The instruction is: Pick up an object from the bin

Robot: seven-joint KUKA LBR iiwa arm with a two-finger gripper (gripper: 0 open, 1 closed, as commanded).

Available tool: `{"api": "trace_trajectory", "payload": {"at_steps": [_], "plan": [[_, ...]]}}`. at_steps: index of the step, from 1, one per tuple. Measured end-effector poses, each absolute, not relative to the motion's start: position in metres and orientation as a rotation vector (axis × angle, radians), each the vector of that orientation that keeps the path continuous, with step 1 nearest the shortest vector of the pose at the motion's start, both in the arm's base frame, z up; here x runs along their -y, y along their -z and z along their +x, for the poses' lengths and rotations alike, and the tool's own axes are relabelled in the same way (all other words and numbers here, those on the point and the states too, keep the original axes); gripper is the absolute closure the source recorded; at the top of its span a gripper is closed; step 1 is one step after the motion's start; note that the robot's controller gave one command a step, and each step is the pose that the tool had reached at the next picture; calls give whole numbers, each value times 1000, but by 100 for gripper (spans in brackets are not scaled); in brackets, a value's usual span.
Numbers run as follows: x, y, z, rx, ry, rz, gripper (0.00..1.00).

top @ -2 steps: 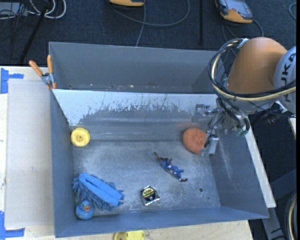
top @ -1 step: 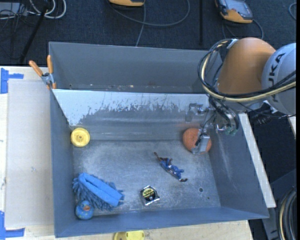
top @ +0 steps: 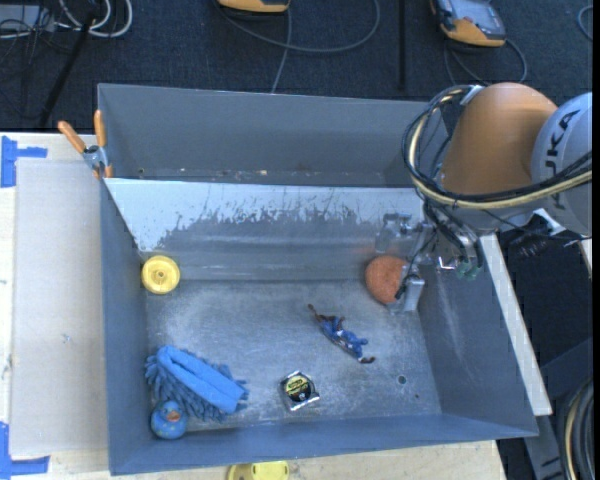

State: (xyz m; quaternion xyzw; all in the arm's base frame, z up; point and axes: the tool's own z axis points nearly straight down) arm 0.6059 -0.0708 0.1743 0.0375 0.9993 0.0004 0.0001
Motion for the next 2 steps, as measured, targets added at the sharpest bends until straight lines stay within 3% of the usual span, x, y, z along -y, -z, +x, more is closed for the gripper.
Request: {"api": "trace_trajectory", "payload": {"at_steps": [1, 2], "plan": [[75, -141, 612, -3137, 0, 102, 0], [81, -107, 605, -3141, -1, 2, 0]]}}
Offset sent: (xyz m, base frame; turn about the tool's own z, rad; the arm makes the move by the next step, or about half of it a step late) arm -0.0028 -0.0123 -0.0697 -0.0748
